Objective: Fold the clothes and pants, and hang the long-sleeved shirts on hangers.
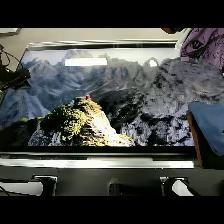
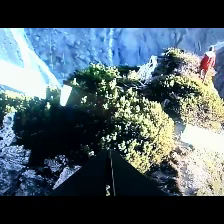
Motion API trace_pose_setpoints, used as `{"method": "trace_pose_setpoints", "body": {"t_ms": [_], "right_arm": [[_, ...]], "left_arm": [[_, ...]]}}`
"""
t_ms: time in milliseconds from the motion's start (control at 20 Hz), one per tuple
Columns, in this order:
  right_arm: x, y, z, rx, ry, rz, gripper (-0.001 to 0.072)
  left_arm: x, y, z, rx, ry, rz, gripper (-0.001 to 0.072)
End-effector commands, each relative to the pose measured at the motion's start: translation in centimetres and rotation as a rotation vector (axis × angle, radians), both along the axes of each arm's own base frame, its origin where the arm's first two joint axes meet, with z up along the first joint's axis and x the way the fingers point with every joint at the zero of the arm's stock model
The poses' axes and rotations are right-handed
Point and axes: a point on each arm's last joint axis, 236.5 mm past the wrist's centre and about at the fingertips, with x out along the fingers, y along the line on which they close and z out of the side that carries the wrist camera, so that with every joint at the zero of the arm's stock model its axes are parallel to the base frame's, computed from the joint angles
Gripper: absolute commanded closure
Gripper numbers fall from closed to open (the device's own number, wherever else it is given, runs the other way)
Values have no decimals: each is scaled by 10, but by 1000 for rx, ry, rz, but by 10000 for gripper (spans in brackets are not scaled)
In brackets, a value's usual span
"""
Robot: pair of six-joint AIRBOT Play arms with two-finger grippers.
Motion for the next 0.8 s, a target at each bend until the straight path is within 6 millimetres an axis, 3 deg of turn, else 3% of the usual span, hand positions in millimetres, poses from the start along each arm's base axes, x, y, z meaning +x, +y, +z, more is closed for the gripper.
{"method": "trace_pose_setpoints", "body": {"t_ms": [0,400,500,550,600,700,750], "right_arm": [[-13,-1,-5,-7,52,-4,680],[-35,6,-12,13,144,-17,672],[-41,1,-8,-13,172,-23,505],[-45,-3,-4,-30,192,-20,480],[-46,-7,-1,-49,203,-19,409],[-25,-12,1,-63,109,1,402],[9,-9,0,-33,-28,53,438]], "left_arm": [[0,0,0,0,0,-1,690],[0,0,0,0,-1,-1,690],[0,0,0,0,0,-1,690],[0,0,0,0,0,-1,690],[0,0,0,0,0,-1,690],[0,0,0,0,-2,-1,690],[2,-1,0,2,-7,-8,690]]}}
